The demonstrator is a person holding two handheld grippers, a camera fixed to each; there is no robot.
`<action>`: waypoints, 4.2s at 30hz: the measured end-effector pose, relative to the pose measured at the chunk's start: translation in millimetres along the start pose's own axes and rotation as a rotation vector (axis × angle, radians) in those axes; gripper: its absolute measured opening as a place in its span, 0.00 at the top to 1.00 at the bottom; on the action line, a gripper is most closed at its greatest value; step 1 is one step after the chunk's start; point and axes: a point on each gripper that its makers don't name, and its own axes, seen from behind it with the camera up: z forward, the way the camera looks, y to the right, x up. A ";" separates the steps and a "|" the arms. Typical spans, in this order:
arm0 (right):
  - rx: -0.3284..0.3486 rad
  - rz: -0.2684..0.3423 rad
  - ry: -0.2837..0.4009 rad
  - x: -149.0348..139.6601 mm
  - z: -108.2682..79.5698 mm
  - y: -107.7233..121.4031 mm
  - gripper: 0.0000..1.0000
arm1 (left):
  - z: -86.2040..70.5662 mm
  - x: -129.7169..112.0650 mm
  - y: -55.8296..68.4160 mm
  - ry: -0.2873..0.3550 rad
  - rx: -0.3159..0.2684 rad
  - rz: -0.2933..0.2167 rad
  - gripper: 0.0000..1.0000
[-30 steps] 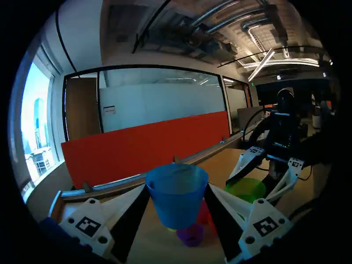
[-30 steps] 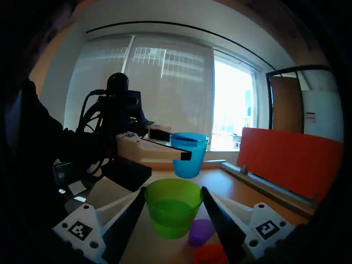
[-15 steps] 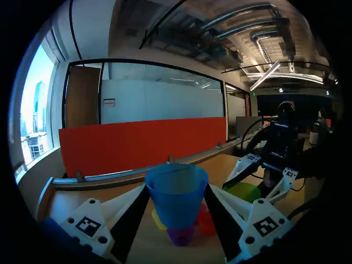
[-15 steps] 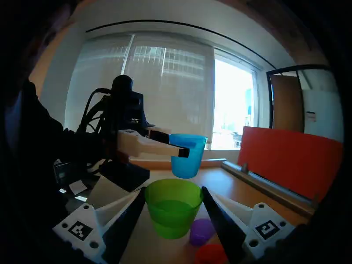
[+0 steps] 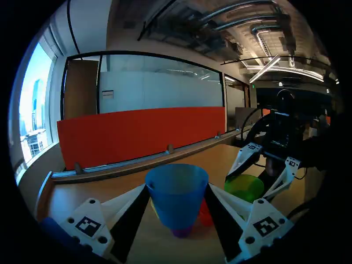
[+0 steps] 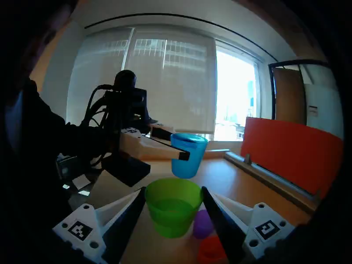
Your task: Pour water
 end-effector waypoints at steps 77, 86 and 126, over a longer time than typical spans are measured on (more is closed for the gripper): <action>0.066 0.068 -0.301 -128.0 -28.7 -13.4 0.06 | 13.5 -170.7 65.7 -0.373 -0.226 0.132 0.15; 0.066 0.066 -0.325 -140.1 -30.9 -11.5 0.06 | 14.8 -183.4 70.8 -0.401 -0.242 0.134 0.15; 0.061 0.060 -0.380 -169.1 -33.5 -8.1 0.05 | 16.4 -214.6 68.5 -0.434 -0.256 0.119 0.14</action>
